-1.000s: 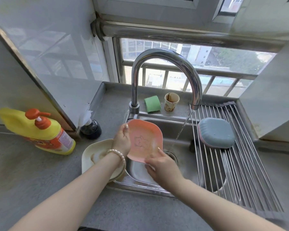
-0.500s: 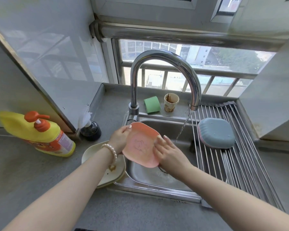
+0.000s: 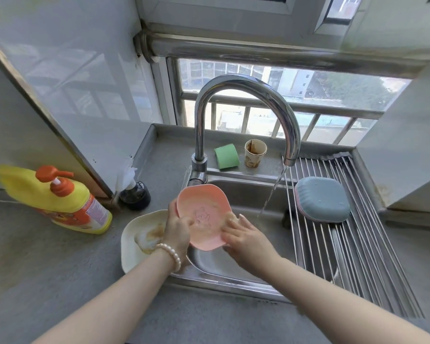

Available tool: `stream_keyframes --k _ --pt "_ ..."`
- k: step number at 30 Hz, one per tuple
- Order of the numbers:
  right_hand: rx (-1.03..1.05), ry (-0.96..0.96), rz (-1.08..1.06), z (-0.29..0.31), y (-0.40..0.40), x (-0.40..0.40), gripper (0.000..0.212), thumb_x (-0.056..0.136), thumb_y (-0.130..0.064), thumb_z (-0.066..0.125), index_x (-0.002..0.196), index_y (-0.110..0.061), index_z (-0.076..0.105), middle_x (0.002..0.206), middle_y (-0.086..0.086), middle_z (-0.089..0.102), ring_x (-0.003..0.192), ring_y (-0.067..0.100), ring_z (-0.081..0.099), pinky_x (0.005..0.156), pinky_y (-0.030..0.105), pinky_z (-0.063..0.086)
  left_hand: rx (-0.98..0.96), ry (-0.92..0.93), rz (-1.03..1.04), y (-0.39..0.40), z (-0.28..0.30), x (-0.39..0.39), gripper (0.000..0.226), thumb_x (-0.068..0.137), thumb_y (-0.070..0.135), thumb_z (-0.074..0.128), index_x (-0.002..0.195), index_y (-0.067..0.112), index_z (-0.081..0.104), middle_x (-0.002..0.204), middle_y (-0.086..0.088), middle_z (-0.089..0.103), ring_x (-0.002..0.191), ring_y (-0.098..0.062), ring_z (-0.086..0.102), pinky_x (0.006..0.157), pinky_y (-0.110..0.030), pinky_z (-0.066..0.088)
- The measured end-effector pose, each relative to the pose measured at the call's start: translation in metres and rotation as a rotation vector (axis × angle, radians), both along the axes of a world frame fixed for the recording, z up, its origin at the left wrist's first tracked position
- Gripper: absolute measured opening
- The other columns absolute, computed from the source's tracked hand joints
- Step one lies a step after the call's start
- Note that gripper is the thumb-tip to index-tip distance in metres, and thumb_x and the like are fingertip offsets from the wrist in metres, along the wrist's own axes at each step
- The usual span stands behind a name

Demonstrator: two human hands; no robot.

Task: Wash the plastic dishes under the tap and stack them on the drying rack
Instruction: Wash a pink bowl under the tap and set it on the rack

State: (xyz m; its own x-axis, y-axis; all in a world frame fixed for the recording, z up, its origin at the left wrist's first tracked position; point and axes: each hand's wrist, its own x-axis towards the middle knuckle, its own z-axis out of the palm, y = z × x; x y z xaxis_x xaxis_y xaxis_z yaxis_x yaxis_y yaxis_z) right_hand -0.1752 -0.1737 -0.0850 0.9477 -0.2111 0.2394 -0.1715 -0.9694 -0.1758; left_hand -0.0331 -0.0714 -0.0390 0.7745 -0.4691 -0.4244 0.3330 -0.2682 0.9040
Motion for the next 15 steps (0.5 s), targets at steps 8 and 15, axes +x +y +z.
stream_keyframes --k 8,15 --pt "-0.143 0.029 0.131 0.009 -0.022 0.000 0.023 0.078 -0.019 0.063 0.093 -0.005 0.073 0.106 0.010 0.071 0.109 0.032 0.062 0.092 0.051 0.050 0.142 0.061 -0.318 -0.003 0.027 0.027 0.050 0.081 -0.011 0.036 0.116 0.024 0.047 0.096 -0.013 0.050 0.079 -0.027 0.053 0.051 -0.031 0.048" --pt "-0.205 -0.138 0.012 0.024 0.000 0.011 0.032 0.073 0.002 0.038 0.069 -0.006 0.070 0.073 0.008 0.069 0.080 0.028 0.069 0.081 0.038 0.057 -0.314 0.581 -0.120 0.002 0.033 0.007 0.037 0.080 0.018 0.045 0.108 -0.004 0.057 0.093 -0.023 0.068 0.085 -0.036 0.066 0.077 -0.045 0.050"
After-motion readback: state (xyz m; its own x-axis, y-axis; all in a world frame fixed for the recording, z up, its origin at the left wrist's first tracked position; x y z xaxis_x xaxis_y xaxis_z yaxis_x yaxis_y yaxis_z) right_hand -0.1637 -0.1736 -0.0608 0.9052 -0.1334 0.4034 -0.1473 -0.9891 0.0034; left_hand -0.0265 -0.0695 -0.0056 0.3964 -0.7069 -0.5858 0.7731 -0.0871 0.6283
